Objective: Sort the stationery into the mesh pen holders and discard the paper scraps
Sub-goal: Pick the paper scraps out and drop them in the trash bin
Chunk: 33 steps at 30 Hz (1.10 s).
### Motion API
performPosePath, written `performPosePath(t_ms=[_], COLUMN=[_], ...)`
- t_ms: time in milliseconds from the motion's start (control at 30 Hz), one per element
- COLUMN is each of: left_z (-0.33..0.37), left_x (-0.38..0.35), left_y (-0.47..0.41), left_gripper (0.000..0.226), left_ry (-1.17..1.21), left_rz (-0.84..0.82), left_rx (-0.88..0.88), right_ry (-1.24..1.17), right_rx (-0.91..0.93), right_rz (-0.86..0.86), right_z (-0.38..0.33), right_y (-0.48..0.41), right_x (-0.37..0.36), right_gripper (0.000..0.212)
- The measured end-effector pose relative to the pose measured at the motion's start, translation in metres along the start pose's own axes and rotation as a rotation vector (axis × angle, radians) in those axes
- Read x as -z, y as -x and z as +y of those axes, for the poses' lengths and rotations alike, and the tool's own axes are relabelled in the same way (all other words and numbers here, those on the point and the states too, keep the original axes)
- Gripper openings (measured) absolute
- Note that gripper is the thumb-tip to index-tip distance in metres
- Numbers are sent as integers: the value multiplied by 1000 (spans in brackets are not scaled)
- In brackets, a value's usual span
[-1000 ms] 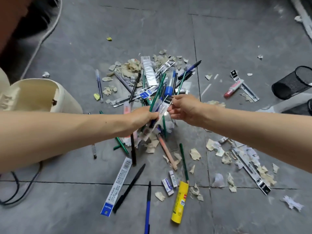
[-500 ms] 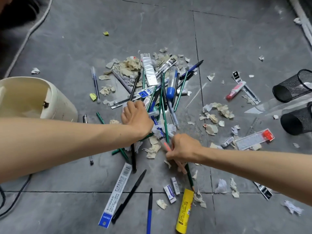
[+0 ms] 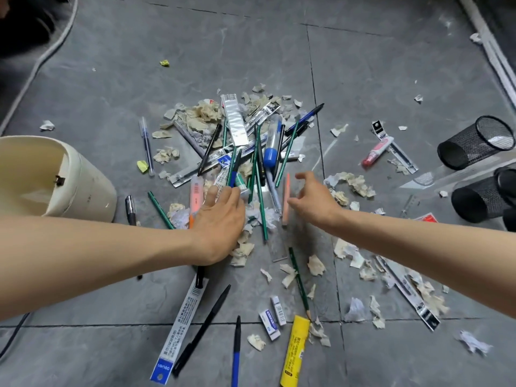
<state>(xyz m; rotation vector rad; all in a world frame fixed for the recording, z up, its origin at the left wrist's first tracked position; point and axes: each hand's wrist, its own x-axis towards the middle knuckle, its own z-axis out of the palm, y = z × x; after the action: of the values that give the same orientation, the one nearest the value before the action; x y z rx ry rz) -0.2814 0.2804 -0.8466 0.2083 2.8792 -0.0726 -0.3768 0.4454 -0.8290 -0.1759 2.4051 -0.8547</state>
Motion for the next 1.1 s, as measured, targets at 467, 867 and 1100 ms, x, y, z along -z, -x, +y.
performPosePath(t_ms=[467, 867, 1100], left_z=[5, -31, -54], left_x=[-18, 3, 22], left_y=[21, 34, 37], left_gripper=[22, 41, 28], left_ry=[50, 254, 53], left_rz=[53, -518, -328], left_rx=[-564, -643, -314], right_ry=[678, 844, 669], right_rx=[669, 762, 600], right_rz=[-160, -532, -325], right_z=[2, 34, 18], right_y=[5, 63, 52], right_x=[-39, -31, -32], right_gripper=[35, 33, 47])
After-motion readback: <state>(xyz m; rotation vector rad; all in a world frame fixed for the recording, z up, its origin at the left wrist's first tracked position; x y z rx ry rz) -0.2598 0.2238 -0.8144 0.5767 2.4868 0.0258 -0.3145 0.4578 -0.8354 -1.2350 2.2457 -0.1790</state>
